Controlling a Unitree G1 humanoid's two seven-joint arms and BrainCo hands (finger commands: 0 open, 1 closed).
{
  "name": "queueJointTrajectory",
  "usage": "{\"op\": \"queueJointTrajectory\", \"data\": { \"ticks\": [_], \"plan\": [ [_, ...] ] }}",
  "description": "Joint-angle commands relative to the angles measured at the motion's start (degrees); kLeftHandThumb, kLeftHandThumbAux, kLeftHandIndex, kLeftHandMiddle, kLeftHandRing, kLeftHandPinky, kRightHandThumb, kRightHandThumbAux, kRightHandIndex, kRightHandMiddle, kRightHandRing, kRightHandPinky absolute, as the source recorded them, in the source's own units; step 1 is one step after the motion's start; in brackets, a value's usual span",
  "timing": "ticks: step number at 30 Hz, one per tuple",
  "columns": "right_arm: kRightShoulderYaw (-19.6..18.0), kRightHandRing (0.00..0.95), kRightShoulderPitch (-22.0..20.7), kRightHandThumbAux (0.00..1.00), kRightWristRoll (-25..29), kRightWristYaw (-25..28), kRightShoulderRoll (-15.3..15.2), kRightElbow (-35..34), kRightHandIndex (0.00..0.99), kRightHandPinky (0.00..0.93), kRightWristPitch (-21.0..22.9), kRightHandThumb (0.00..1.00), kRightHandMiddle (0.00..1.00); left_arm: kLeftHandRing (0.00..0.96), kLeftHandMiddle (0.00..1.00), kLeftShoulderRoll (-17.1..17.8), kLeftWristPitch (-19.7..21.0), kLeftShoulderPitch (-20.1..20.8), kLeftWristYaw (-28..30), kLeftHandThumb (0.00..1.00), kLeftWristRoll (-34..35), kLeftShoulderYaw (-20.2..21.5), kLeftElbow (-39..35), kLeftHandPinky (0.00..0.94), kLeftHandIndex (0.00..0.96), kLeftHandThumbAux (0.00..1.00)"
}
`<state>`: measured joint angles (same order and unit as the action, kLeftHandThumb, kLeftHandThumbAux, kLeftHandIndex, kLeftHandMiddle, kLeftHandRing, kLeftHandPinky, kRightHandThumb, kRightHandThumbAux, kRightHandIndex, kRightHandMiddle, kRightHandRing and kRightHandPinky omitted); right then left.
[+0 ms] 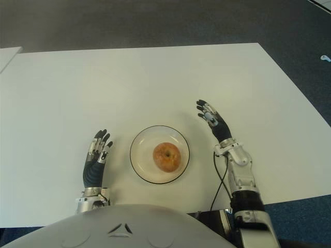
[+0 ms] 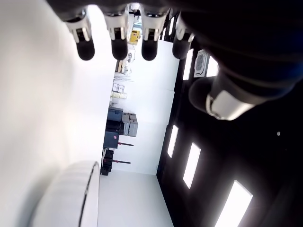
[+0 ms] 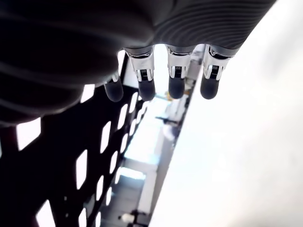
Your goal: Put the apples into the plate.
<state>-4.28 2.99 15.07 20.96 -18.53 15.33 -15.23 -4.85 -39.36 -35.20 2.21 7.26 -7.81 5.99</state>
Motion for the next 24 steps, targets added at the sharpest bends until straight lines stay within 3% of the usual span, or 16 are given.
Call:
{"op": "queueJointTrajectory", "data": {
  "ticks": [1, 10, 16, 24],
  "plan": [
    [-1.93, 0.0, 3.52, 0.263, 2.94, -3.09, 4.76, -2.53, 0.0, 0.0, 4.83, 0.047, 0.0, 0.017, 0.038, 0.34, 1.94, -1.31, 0.59, 0.129, 0.58, 0.93, 0.63, 0.025, 0.069, 0.497],
    [-3.23, 0.0, 6.24, 0.255, 2.69, -3.89, 7.55, -5.23, 0.0, 0.0, 7.2, 0.042, 0.0, 0.002, 0.027, 0.93, 1.8, -1.17, 2.11, 0.143, 2.92, 2.34, 1.07, 0.002, 0.062, 0.479],
    [-2.38, 0.0, 7.32, 0.262, 0.9, -3.05, 8.01, -4.8, 0.0, 0.0, 5.86, 0.035, 0.0, 0.0, 0.013, 1.2, 0.97, -1.09, 2.22, 0.138, 1.44, 3.29, 1.09, 0.0, 0.054, 0.477],
    [-1.48, 0.0, 8.27, 0.284, -0.54, -2.0, 8.9, -3.63, 0.0, 0.0, 3.59, 0.016, 0.0, 0.0, 0.011, 0.31, -0.07, -0.91, 2.14, 0.158, 1.86, 3.85, 1.24, 0.0, 0.13, 0.463]
  ]
}}
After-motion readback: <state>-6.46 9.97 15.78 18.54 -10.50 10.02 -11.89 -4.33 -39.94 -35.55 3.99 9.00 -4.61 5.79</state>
